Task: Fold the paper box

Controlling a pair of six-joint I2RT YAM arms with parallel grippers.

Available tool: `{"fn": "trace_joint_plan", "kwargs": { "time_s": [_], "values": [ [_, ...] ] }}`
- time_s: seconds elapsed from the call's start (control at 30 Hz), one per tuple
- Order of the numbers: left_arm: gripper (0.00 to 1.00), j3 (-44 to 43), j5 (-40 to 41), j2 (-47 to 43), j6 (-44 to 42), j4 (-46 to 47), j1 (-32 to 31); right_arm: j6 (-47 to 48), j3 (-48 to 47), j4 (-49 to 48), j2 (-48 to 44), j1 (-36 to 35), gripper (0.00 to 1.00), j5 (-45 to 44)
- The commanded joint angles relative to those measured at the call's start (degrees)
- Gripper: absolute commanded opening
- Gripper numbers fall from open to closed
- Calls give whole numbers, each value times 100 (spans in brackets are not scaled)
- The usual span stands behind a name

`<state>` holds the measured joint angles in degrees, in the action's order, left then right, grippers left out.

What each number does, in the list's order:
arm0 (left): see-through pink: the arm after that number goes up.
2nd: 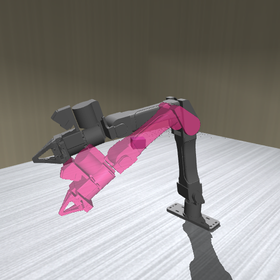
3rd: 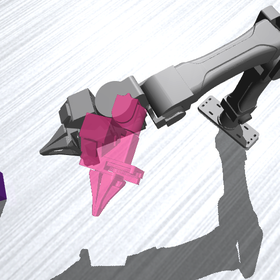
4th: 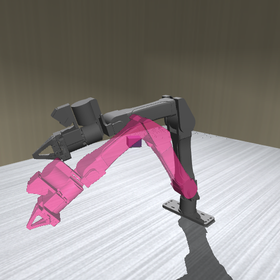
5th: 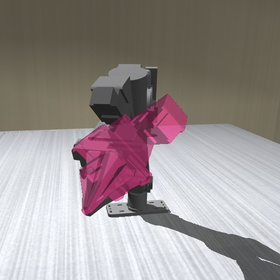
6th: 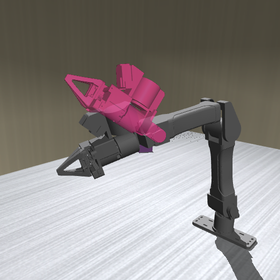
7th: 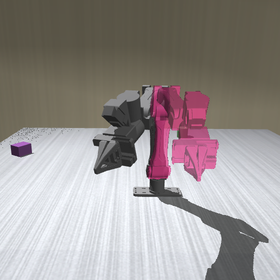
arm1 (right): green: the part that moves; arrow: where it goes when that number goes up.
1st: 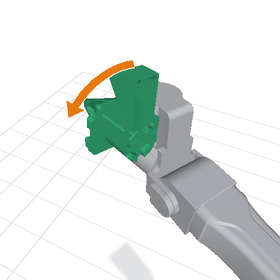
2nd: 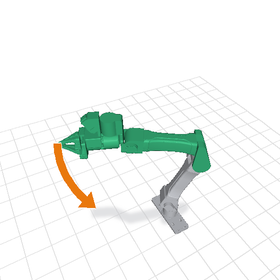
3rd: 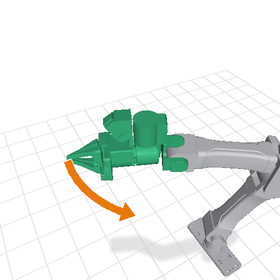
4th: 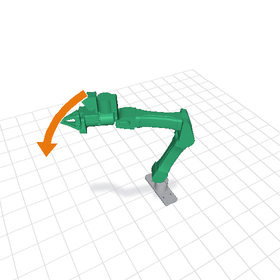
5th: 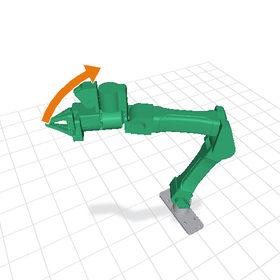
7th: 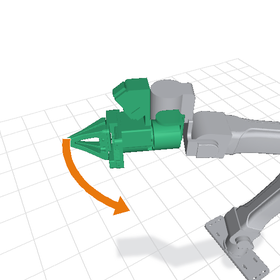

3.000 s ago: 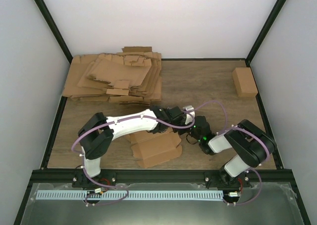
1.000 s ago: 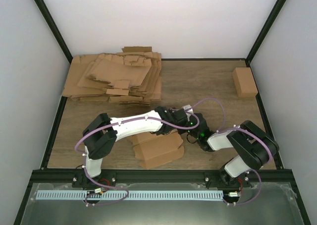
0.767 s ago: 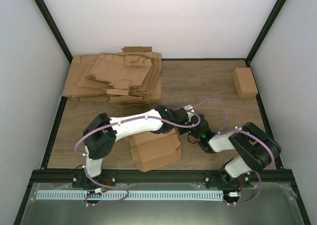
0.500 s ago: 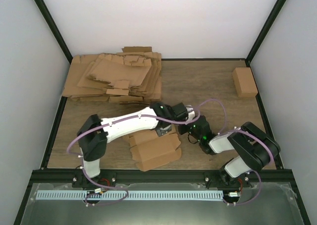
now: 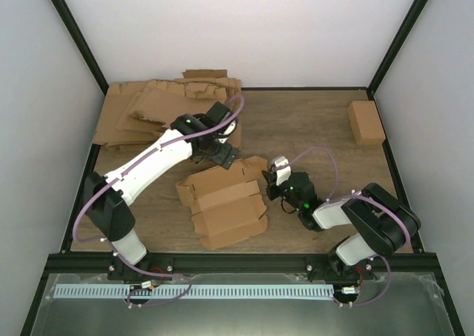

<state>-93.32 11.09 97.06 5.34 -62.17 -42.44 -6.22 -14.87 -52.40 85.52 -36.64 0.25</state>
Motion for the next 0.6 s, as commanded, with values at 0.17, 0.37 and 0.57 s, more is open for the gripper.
{"fn": "trace_joint_plan", "kwargs": {
  "time_s": [0.17, 0.37, 0.57],
  "values": [
    [91, 1009, -918, -570, -872, 242, 322, 180, -19, -207, -116, -53, 1, -63],
    [84, 1465, -284, -692, -1178, 527, 65, 213, -59, -202, -105, -53, 1, -87],
    [55, 1491, 387, -420, -1174, 548, 2, 244, -68, -176, -148, -53, 1, -147]
  ]
}}
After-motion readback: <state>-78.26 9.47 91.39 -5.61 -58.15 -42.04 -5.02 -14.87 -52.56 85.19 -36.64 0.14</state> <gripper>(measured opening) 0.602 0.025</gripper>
